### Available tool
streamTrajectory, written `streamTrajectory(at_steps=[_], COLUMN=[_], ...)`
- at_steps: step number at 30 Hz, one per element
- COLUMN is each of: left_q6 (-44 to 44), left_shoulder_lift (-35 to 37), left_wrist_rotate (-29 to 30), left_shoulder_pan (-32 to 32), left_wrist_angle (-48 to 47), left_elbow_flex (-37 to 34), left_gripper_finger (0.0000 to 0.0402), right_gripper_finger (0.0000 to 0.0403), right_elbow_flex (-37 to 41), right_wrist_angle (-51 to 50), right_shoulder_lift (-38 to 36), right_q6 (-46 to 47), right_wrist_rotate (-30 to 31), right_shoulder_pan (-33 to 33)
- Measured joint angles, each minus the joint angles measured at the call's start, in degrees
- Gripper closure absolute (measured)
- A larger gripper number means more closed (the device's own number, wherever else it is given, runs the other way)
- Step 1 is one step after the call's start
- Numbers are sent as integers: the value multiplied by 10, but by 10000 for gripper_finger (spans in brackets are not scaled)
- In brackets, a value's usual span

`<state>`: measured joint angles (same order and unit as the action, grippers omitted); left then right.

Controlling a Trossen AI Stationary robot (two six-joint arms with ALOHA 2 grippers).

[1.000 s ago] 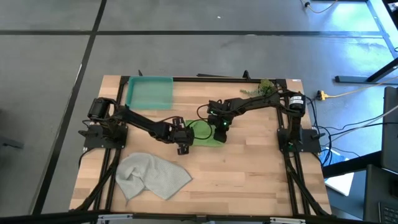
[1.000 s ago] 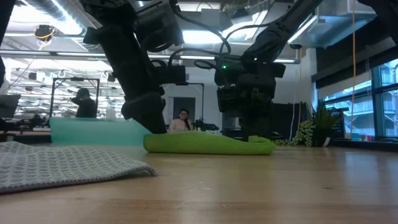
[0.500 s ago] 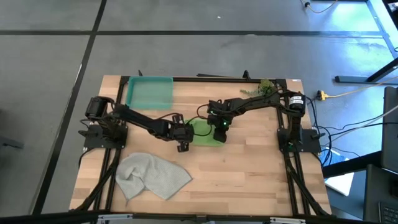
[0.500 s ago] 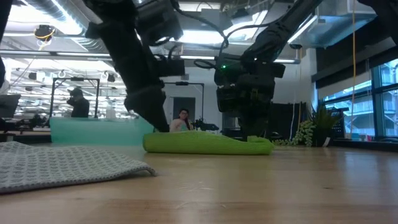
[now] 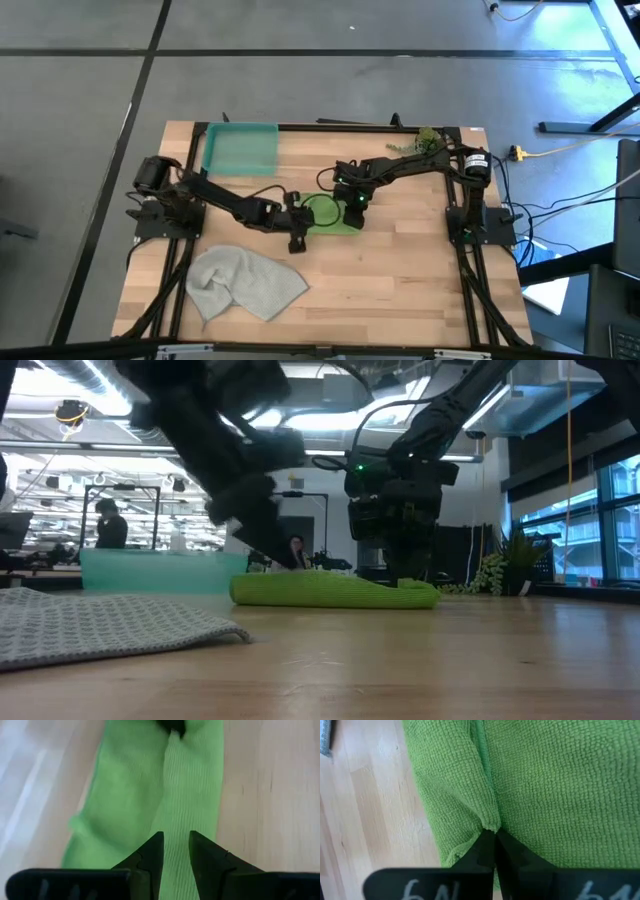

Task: Roll microfiber towels into tight, uniform cylinder then place into a basket
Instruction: Roll the green towel

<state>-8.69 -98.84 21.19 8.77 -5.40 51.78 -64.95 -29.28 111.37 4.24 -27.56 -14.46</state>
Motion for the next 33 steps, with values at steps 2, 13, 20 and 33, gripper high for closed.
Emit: streamTrajectory(at_steps=[2,13,20,33], left_q6=[0,-14,-14,-15], left_shoulder_lift=[-18,-72,-72,-73], left_wrist_rotate=[4,8,7,3], left_shoulder_pan=[3,6,5,5], left_wrist_angle=[22,56,54,53], left_elbow_flex=[-8,-6,-7,-7], left_gripper_finger=[315,315,315,315], right_gripper_finger=[398,394,365,300], right_elbow_flex=[0,0,0,2], right_wrist_angle=[1,0,0,-6], right_shoulder_lift=[0,0,0,-17], right_q6=[0,12,13,47], right_wrist_rotate=[1,0,1,-22], right_shoulder_pan=[0,1,1,-17])
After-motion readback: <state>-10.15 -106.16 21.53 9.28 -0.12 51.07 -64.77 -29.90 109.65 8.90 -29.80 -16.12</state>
